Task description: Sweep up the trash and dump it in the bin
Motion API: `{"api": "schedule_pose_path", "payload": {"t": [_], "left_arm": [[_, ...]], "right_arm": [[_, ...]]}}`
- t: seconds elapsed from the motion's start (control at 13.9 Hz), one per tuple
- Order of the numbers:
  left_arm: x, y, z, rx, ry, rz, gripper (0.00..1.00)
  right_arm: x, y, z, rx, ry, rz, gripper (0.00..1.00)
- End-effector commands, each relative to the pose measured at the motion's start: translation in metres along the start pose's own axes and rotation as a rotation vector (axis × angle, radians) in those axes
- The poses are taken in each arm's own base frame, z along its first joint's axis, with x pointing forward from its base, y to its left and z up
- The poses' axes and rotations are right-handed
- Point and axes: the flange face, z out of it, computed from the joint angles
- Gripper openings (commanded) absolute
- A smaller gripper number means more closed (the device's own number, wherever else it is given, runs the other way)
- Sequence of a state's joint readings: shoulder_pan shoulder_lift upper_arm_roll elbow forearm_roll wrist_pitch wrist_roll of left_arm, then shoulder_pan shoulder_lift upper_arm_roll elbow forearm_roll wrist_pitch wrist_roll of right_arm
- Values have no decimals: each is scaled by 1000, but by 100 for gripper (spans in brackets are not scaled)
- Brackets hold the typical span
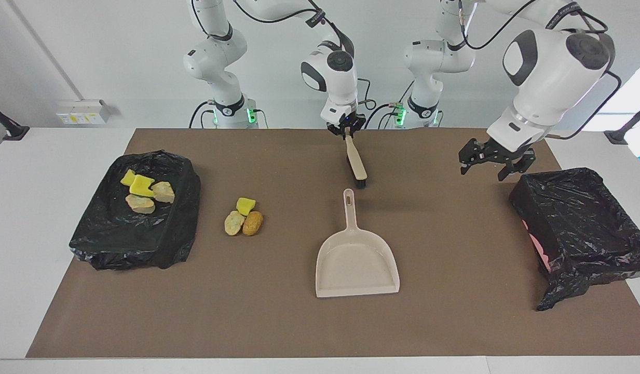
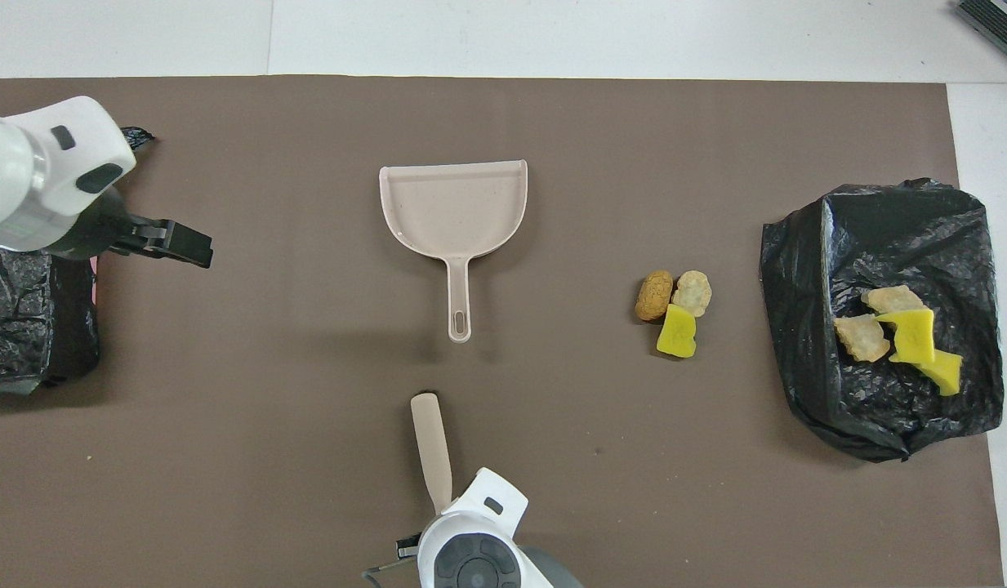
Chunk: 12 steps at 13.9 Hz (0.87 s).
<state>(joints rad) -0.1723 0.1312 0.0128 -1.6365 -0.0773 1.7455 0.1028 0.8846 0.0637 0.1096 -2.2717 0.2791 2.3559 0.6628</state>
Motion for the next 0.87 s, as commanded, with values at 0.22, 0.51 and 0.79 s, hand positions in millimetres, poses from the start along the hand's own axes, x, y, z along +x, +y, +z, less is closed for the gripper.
{"api": "schedule_pose_path", "payload": {"t": [0.22, 0.51, 0.79], "left_arm": [[45, 82, 85, 11, 35, -15, 100], [47, 117, 83, -6, 77, -30, 100], [49, 161, 114, -7, 64, -95, 100]], "right_arm": [[13, 40, -79, -53, -9, 109, 0], [25, 103, -134, -83, -43, 228, 0], [47, 180, -169, -219, -2, 294, 0]]}}
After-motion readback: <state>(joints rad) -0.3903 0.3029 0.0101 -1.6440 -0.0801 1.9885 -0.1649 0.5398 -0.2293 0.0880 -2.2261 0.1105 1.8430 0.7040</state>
